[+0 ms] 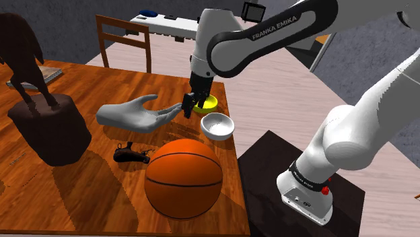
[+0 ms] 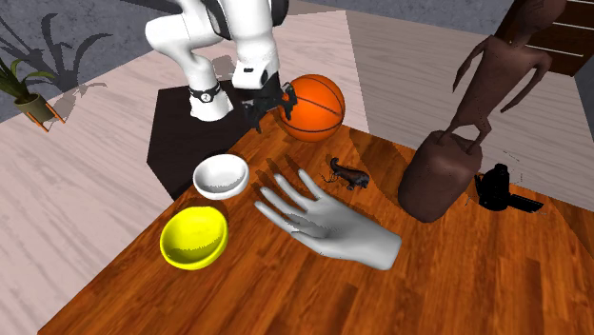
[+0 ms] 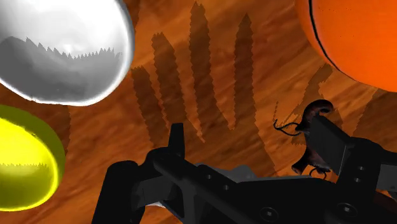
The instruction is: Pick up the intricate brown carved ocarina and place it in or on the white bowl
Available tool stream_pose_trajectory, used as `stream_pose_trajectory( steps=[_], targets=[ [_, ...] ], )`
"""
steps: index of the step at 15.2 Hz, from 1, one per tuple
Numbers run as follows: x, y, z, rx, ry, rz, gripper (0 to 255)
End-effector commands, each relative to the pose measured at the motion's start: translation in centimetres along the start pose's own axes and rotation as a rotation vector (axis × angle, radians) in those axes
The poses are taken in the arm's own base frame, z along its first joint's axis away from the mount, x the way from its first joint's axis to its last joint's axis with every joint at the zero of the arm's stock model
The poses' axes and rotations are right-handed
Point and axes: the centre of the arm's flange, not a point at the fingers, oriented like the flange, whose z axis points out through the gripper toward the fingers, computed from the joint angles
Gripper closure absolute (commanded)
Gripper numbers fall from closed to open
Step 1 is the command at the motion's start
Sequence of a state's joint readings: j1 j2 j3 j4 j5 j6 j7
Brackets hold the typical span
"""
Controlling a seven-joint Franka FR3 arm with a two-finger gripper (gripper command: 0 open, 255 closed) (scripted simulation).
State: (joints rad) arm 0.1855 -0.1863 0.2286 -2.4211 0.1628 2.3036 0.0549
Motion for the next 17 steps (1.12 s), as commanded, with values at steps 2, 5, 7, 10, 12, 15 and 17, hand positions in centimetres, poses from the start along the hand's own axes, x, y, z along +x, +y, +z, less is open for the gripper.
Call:
stream_pose_trajectory(
  steps=[2, 5, 7, 10, 12, 15, 17],
  targets=[
    [1.7, -2.2, 2.4, 0.002, 0.016, -0.036, 0],
    [3.5, -4.6, 4.9, 0.003, 0.03, -0.072, 0],
    [4.7, -6.2, 6.5, 0.004, 0.039, -0.096, 0],
    [6.4, -8.6, 8.9, 0.005, 0.054, -0.132, 0],
    [7.5, -10.3, 10.5, 0.006, 0.063, -0.156, 0],
    [9.1, -12.9, 12.8, 0.007, 0.077, -0.192, 0],
    [10.2, -14.6, 14.4, 0.008, 0.087, -0.215, 0]
  ],
)
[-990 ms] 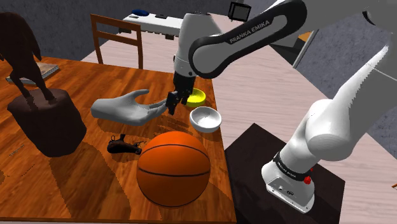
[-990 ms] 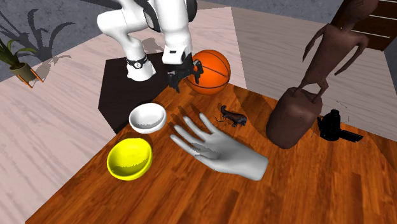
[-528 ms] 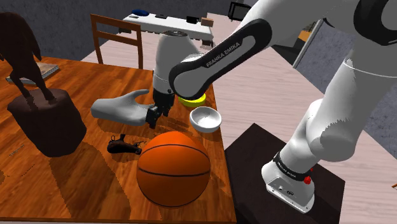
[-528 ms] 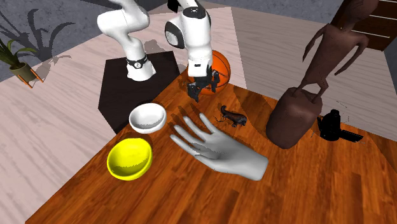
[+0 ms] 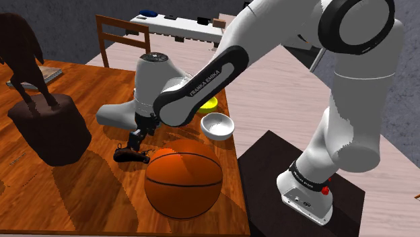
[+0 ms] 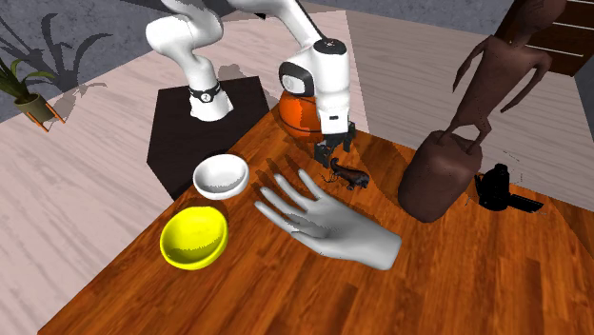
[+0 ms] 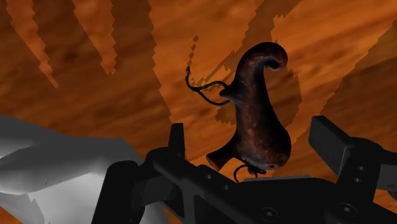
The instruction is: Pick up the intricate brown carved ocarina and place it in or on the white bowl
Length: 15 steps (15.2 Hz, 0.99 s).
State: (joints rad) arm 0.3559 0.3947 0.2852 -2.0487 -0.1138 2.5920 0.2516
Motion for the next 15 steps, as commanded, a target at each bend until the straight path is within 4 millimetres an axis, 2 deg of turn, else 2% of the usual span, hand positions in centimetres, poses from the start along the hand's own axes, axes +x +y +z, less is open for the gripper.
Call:
stream_pose_trajectory(
  steps=[1, 3, 11, 15],
  targets=[
    [1.3, -1.5, 1.8, 0.001, 0.01, -0.024, 0],
    [2.5, -3.0, 3.5, 0.001, 0.02, -0.048, 0],
    [2.7, -3.1, 7.6, 0.002, 0.02, -0.05, 0],
    [2.7, -3.1, 7.6, 0.002, 0.02, -0.05, 0]
  ],
)
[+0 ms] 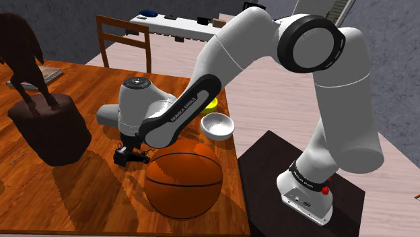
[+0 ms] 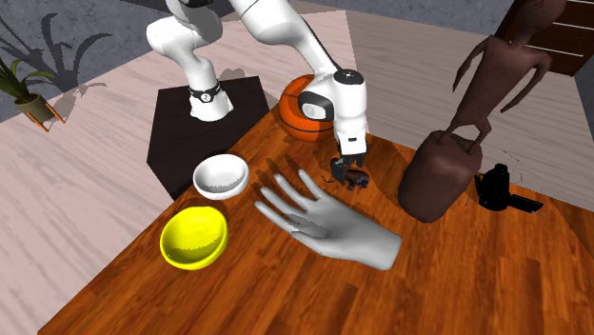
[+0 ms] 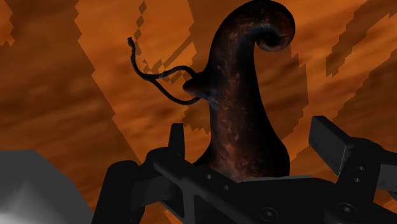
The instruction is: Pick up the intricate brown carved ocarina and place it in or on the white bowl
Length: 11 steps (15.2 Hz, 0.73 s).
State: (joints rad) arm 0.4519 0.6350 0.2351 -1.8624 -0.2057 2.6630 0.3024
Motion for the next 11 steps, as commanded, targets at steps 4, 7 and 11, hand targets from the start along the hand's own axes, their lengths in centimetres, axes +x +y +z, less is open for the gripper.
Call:
stream_pose_trajectory(
  steps=[4, 7, 11],
  targets=[
    [0.0, -0.01, 0.02, 0.0, 0.0, 0.0, 0],
    [0.0, -0.01, 0.02, 0.0, 0.0, 0.0, 255],
    [-0.01, -0.01, 0.03, 0.0, 0.0, 0.0, 255]
  ],
)
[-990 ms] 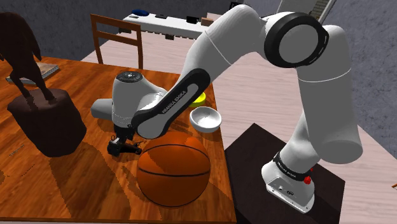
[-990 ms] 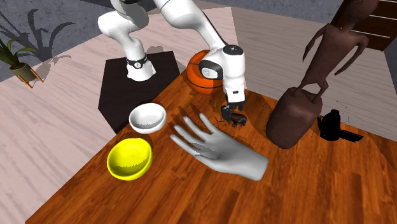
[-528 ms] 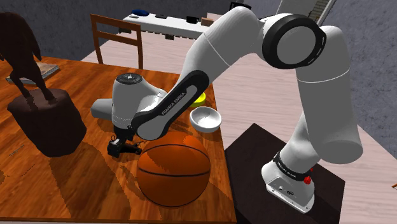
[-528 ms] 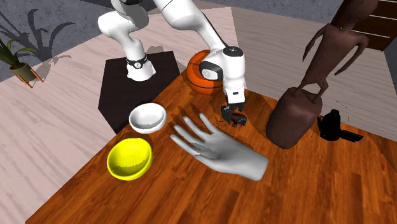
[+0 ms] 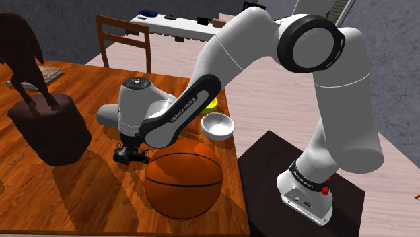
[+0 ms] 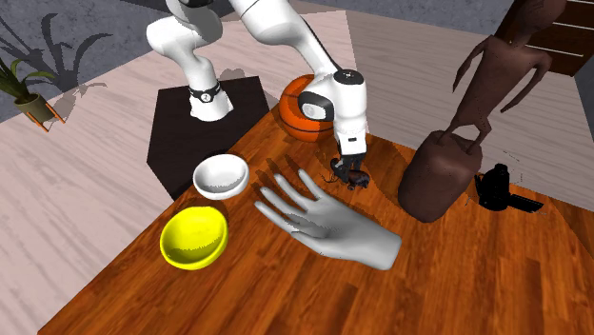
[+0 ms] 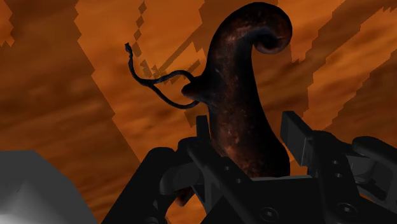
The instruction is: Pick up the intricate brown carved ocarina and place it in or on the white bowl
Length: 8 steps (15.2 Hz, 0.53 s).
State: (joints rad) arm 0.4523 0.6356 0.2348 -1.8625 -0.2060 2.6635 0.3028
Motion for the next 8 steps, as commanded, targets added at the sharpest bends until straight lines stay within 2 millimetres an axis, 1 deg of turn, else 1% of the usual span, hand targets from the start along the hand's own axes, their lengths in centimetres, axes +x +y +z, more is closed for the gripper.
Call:
stream_pose_trajectory(
  steps=[1, 3, 8],
  targets=[
    [0.0, 0.0, 0.0, 0.0, 0.0, 0.0, 255],
    [0.0, 0.0, 0.0, 0.0, 0.0, 0.0, 255],
    [0.5, -0.2, -2.6, 0.0, 0.0, 0.0, 255]
  ],
)
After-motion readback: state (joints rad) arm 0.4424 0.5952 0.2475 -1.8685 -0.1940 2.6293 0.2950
